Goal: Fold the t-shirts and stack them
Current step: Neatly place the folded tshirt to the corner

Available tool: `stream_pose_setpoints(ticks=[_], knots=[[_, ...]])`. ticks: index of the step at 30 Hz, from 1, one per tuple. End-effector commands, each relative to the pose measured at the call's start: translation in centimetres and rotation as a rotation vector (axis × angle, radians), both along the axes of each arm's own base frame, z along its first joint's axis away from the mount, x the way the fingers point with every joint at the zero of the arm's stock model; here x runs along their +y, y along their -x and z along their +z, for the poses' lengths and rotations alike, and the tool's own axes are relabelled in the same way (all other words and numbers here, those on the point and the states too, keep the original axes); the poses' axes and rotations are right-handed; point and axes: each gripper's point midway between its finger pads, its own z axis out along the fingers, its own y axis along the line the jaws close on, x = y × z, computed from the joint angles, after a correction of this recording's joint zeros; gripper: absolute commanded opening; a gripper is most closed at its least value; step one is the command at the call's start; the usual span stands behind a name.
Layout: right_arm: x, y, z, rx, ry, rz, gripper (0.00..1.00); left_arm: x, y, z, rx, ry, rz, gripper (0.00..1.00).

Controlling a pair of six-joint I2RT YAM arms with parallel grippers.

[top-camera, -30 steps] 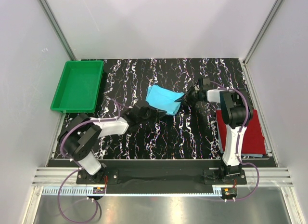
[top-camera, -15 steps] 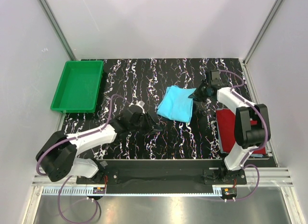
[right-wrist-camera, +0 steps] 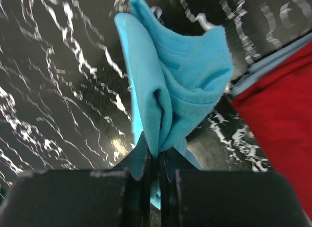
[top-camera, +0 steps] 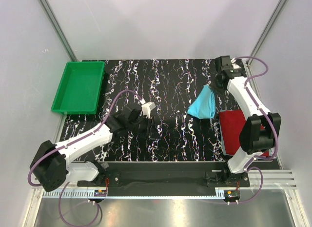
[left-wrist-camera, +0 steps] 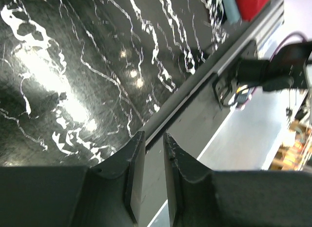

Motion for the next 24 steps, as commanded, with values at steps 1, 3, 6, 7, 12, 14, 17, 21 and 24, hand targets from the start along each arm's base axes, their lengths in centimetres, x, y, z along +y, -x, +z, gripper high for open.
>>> stream_pose_setpoints(ticks=[1,3,6,7,12,14,17,21,24], knots=[[-3.6,1.3,4.3,-0.026,0.1,-0.114,0.0,0.4,1.1,1.2,-0.04,0.044,-0.115,0.26],[-4.6,1.3,5.0,-0.017,0.099,-0.157,0.0,0.8,0.9,1.0,-0.037,0.048,-0.116,0.26],[-5.6,1.6,6.1,-0.023,0.095,-0.207,0.0,1.0,0.6,1.2,-0.023,0.065,-0.133,0.26],[-5.7,1.6,6.4,-0.029,0.09,-0.221,0.0,1.0,0.7,1.3,-0.018,0.071,-0.143,0.26],[-7.7,2.1,8.5,-0.043,0.087,-0.281,0.0,1.0,0.5,1.5,-0.01,0.077,-0.161,0.26],[-8.1,2.3,9.3,-0.053,0.079,-0.289,0.0,0.9,0.5,1.5,-0.004,0.081,-0.173,0.26],[-9.4,2.8,10.3,-0.061,0.068,-0.314,0.0,0.8,0.5,1.4,0.007,0.086,-0.183,0.26],[-10.8,3.4,11.3,-0.071,0.059,-0.337,0.0,0.8,0.5,1.5,0.011,0.093,-0.19,0.26],[-11.7,3.9,11.8,-0.073,0.044,-0.352,0.0,0.7,0.4,1.4,0.017,0.095,-0.195,0.26]])
